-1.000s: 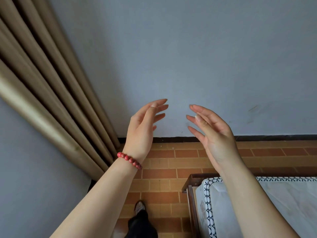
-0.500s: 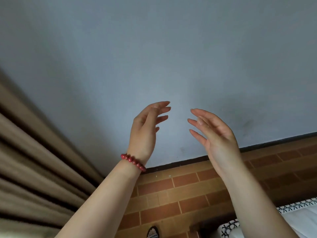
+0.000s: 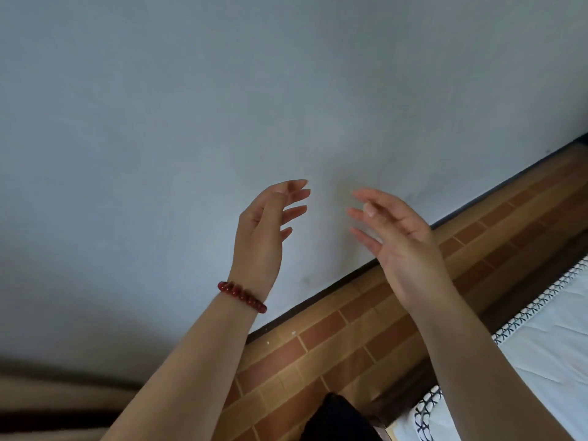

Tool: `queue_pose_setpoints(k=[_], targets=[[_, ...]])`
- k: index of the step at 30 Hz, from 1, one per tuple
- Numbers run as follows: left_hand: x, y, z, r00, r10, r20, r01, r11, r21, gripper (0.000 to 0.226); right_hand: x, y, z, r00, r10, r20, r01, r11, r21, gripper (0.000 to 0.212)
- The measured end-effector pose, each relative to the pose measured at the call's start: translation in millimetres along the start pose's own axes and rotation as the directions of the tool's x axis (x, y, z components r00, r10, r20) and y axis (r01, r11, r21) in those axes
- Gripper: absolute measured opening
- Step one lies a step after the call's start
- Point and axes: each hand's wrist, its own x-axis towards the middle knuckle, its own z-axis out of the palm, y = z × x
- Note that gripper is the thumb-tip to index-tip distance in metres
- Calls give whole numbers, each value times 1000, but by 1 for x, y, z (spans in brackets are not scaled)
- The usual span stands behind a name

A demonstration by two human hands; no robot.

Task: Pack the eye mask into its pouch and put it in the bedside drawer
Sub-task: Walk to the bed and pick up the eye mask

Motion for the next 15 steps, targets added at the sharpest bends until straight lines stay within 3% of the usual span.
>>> queue_pose_setpoints(k=[8, 15], targets=[[65, -9, 51, 994, -1, 112, -1, 1000, 16, 31, 58, 7, -40, 995, 10, -103, -9, 1000, 6, 40], [148, -14, 153, 974, 0, 225, -4, 1000, 18, 31, 135, -2, -118, 983, -20, -180, 19, 1000, -4, 42]])
